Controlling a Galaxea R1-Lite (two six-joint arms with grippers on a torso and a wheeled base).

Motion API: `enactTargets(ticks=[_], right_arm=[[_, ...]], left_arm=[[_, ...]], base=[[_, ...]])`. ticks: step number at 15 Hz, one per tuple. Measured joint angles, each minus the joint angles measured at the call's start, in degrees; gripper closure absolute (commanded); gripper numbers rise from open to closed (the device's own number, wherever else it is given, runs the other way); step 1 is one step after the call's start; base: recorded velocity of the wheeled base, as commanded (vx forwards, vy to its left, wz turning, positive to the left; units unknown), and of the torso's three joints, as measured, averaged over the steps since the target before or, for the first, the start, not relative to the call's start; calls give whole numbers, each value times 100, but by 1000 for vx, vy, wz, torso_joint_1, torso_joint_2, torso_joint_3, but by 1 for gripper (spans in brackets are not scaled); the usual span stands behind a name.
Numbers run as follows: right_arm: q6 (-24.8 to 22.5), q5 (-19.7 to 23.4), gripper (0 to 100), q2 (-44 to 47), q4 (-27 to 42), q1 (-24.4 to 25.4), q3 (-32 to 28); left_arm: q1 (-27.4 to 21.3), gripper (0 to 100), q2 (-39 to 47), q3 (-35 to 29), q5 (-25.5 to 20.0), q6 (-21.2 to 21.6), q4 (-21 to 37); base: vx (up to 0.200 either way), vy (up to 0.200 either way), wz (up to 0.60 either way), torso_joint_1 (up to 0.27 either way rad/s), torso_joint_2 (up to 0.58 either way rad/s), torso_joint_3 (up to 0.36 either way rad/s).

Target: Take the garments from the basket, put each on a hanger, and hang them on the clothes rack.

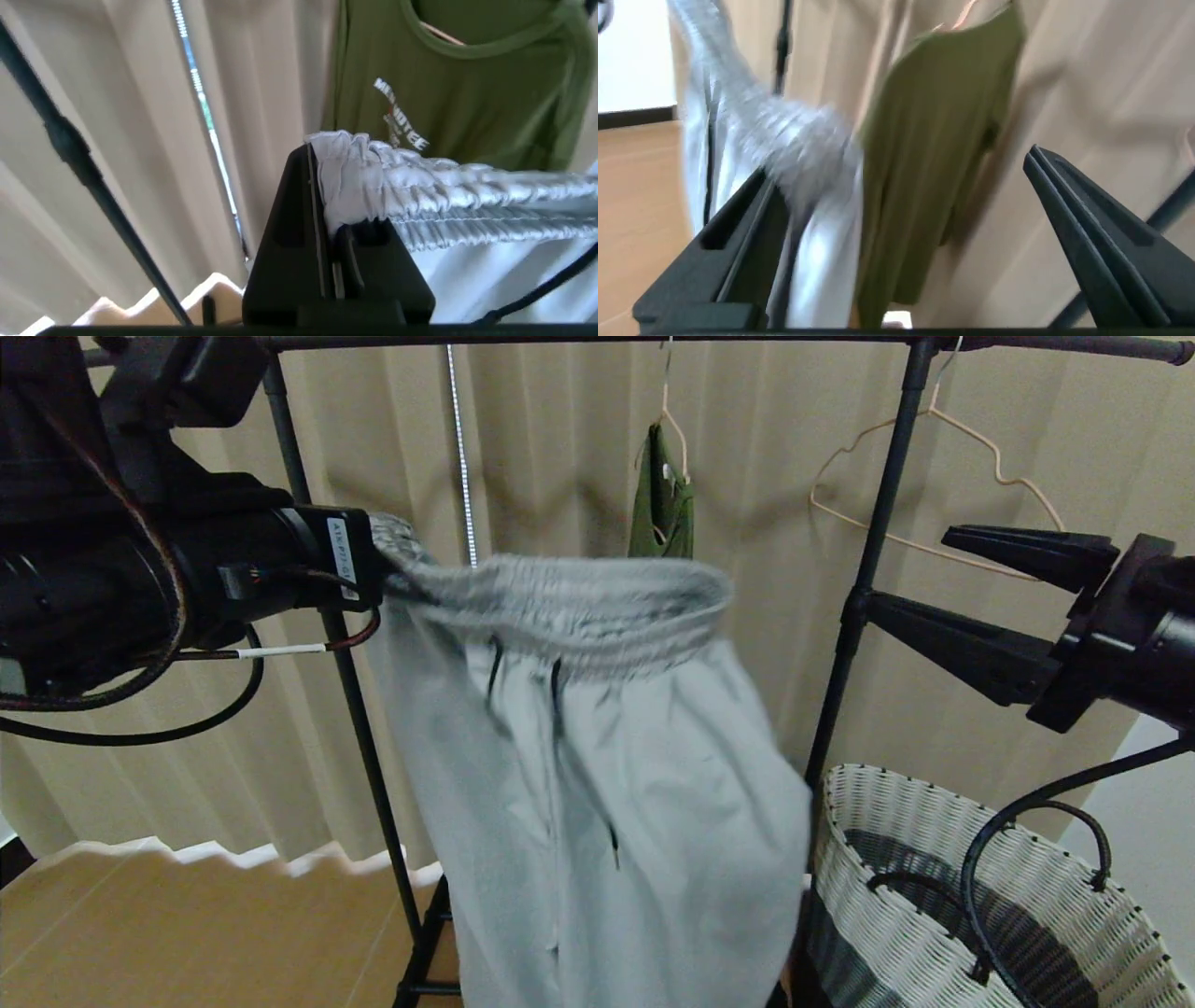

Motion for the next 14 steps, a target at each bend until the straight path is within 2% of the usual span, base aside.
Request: enactTargets(ticks=[2,6,11,14], right_arm=[[66,323,0,-80,-228,11,94],[51,301,0,-129,-455,-94,413],[-244,273,0,-419,-425,-1084,877],[-197,273,0,-590,-756,-1525,1519]], left_arm=[[-2,100,24,52,-5,9,11],[-13,100,38,261,-7,20,11],[116,100,-397,788,6,20,33],[144,100,-753,951,56,101,63]], base=[[0,0,0,0,0,0],[0,0,0,0,0,0],[0,0,0,0,0,0],[0,0,0,0,0,0]])
